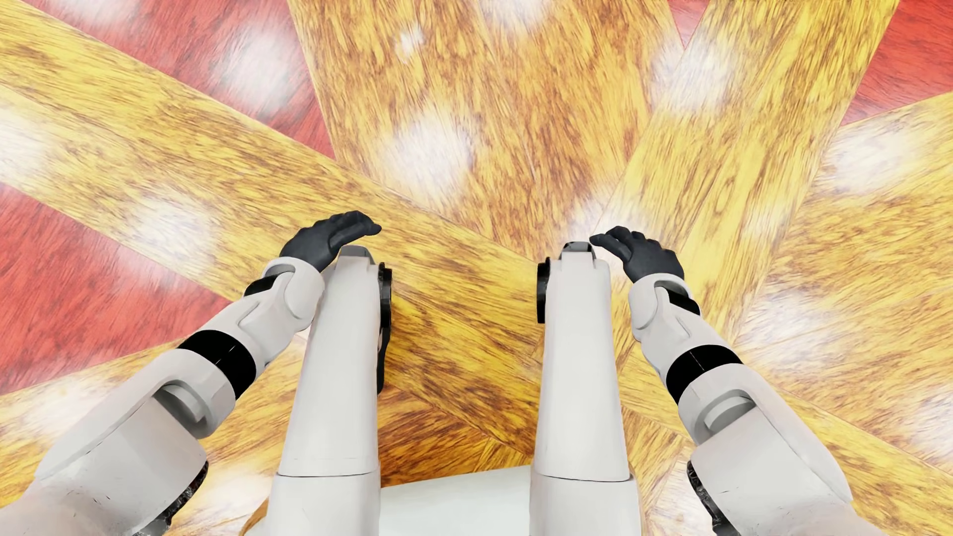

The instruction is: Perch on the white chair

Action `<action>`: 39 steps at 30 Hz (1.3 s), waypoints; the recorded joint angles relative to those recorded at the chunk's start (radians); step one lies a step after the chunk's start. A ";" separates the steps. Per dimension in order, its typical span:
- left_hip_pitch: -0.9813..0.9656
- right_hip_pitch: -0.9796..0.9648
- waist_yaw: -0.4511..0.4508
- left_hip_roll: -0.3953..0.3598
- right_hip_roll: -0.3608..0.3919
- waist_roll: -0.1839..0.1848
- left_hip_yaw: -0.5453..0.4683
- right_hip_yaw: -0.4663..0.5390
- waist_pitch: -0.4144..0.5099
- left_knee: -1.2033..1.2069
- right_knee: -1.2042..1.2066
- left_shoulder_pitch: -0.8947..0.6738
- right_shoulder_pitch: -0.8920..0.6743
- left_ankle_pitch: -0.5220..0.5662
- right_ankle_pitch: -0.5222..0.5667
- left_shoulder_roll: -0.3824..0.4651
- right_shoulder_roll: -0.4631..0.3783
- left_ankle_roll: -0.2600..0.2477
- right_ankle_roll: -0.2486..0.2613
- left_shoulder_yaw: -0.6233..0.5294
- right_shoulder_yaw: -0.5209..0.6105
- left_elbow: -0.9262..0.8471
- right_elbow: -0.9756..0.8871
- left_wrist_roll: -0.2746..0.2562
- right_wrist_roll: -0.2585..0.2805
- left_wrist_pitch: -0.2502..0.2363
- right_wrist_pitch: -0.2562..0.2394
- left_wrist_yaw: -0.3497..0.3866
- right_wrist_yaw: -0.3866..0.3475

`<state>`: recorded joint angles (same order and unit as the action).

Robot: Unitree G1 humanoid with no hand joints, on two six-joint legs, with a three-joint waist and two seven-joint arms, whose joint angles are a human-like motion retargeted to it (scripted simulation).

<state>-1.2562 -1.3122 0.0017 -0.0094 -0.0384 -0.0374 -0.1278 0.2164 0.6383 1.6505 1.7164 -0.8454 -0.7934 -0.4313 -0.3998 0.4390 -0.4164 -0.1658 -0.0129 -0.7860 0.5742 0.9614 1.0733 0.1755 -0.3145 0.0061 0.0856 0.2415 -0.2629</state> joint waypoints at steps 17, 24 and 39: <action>0.073 0.092 -0.005 0.022 0.011 0.007 -0.008 -0.018 -0.077 0.159 0.134 0.232 0.183 0.080 0.036 -0.054 0.067 0.042 -0.007 0.046 -0.066 0.077 -0.044 -0.006 -0.025 0.056 0.028 -0.064 0.163; 0.099 0.119 -0.009 0.029 0.017 0.007 -0.008 -0.023 -0.085 0.199 0.166 0.243 0.193 0.089 0.043 -0.057 0.064 0.043 -0.007 0.081 -0.092 0.173 0.070 -0.104 0.060 0.057 0.023 -0.028 0.086; 0.119 0.135 -0.007 0.019 0.022 0.005 -0.007 -0.025 -0.093 0.202 0.175 0.270 0.209 0.098 0.048 -0.055 0.070 0.056 -0.018 0.111 -0.082 0.267 0.202 -0.139 0.080 0.089 0.074 -0.073 0.145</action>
<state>-1.1369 -1.1768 -0.0056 0.0092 -0.0169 -0.0321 -0.1353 0.1913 0.5458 1.8528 1.8914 -0.5759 -0.5843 -0.3338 -0.3518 0.3837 -0.3463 -0.1099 -0.0304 -0.6752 0.4917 1.2284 1.2756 0.0368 -0.2341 0.0950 0.1600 0.1688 -0.1178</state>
